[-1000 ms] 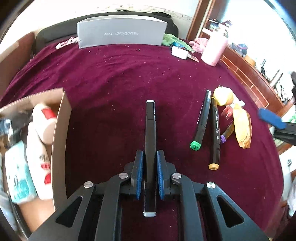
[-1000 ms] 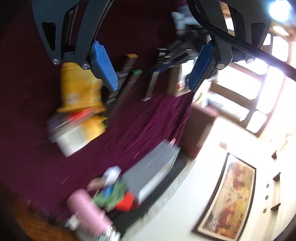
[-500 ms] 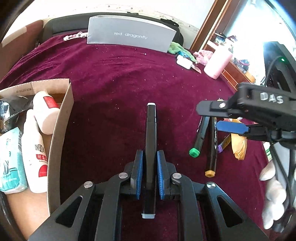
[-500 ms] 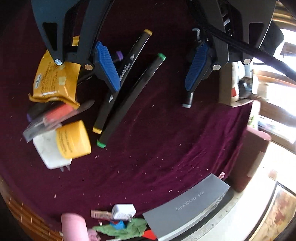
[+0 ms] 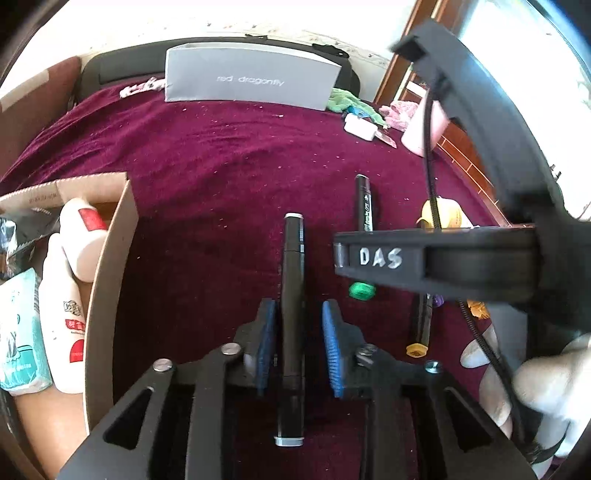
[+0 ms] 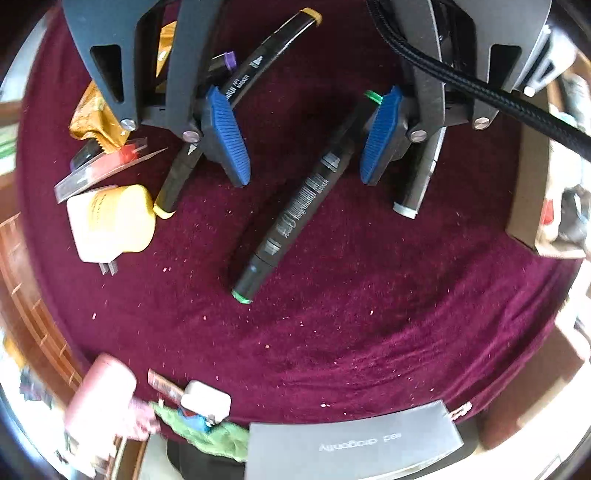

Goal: Organize objects
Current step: 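Grasp a black green-capped marker with the right tool while the left tool holds its marker, then open and reclose the left tool on its black marker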

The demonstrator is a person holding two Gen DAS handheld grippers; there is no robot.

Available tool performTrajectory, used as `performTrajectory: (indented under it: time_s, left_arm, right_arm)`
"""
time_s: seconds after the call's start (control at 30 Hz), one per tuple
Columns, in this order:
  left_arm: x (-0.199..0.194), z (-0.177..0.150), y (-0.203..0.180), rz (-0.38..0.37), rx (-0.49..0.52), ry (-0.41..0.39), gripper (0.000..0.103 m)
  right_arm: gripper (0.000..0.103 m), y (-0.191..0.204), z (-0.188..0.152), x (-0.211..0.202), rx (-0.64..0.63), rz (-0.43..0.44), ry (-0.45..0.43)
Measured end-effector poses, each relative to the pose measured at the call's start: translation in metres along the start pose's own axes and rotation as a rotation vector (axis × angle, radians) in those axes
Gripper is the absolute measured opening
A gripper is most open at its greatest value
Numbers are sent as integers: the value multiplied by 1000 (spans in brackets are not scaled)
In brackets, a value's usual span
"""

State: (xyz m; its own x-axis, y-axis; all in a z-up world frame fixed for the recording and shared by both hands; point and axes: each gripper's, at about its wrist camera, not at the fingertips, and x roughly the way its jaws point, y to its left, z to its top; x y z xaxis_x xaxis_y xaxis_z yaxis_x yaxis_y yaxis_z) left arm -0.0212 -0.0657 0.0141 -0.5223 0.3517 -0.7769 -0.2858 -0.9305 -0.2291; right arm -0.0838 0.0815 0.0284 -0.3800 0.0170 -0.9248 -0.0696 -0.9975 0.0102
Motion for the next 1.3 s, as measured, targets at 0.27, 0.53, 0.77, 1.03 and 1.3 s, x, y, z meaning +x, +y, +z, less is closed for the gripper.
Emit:
performTrajectory:
  time_s: [0.27, 0.53, 0.77, 1.03, 1.3]
  left_arm:
    - [-7, -3, 5, -62, -35, 50, 11]
    - [-35, -20, 11, -111, -81, 26, 11]
    - [-46, -26, 6, -86, -70, 32, 11]
    - [-32, -12, -7, 13, 4, 27, 36]
    - [2, -10, -34, 156, 186, 54, 33]
  right_arm:
    - [12, -20, -6, -1, 47, 34, -43]
    - [12, -39, -34, -27, 149, 285, -32]
    - [12, -46, -55, -42, 200, 388, -40]
    - [12, -46, -70, -54, 198, 426, -56]
    - [12, -53, -77, -58, 216, 472, -68]
